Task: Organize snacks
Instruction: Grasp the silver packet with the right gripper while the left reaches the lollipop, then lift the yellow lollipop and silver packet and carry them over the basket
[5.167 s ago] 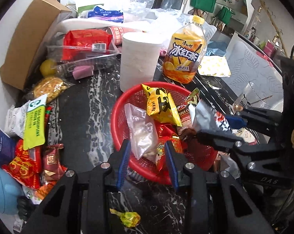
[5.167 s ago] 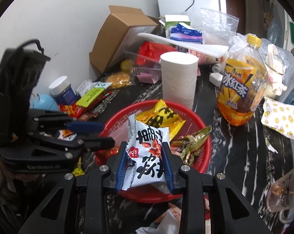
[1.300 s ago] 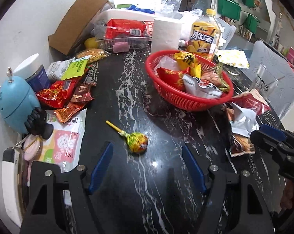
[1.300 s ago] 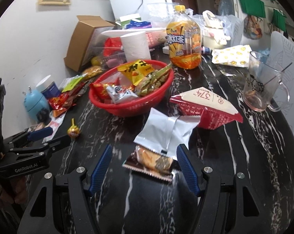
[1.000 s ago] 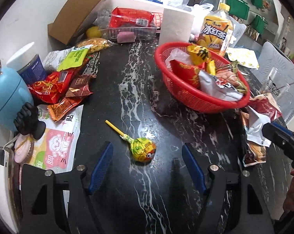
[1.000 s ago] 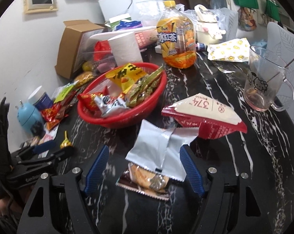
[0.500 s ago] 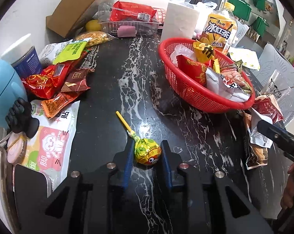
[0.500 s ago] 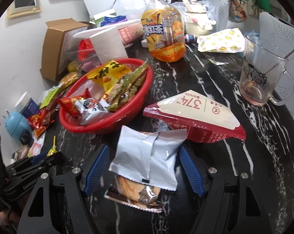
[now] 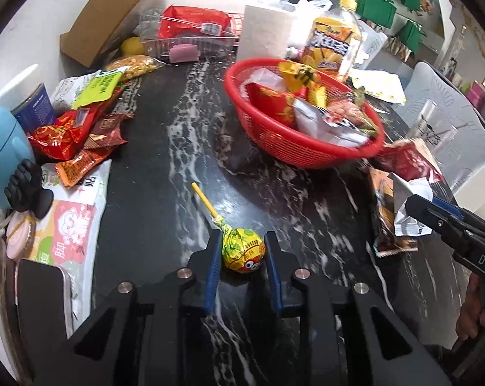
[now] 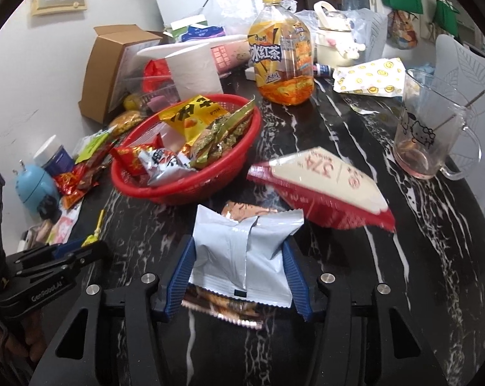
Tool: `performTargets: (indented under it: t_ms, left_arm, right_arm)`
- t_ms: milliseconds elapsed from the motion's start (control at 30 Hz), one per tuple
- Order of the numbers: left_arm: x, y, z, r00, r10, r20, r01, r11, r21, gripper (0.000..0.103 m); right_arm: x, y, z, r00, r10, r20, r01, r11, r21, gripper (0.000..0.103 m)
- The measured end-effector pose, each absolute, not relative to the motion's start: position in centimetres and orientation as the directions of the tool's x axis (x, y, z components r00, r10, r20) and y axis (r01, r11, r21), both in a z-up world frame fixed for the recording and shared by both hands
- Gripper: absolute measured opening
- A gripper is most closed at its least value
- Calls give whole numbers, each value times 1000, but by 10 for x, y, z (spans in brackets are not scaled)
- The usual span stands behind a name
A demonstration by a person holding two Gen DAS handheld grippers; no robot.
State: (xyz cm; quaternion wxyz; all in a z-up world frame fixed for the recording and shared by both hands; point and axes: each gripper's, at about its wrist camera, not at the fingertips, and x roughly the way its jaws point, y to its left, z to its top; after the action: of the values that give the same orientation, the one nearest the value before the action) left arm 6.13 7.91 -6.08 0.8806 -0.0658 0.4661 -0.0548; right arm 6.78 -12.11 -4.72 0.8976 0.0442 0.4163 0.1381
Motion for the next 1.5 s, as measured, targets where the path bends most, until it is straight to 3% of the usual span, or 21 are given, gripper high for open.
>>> performTargets:
  t_ms: [233,933,1500]
  left_arm:
    - [48,61,-54,555,-195,-809,91,981,-174,25]
    - [3,15,-21,589,-277,-759,245,956,-159,25]
    - [24,12,54,730,-290,-618,317,946,-69,25]
  right_arm:
    - [44,-121,-40,623,292,-725,-273,951,148,54]
    - [-19,-142,-32,614,351,-707,-313,931,191,54]
    - [-5,-132,32,674,420,-608,-421,894,151,54]
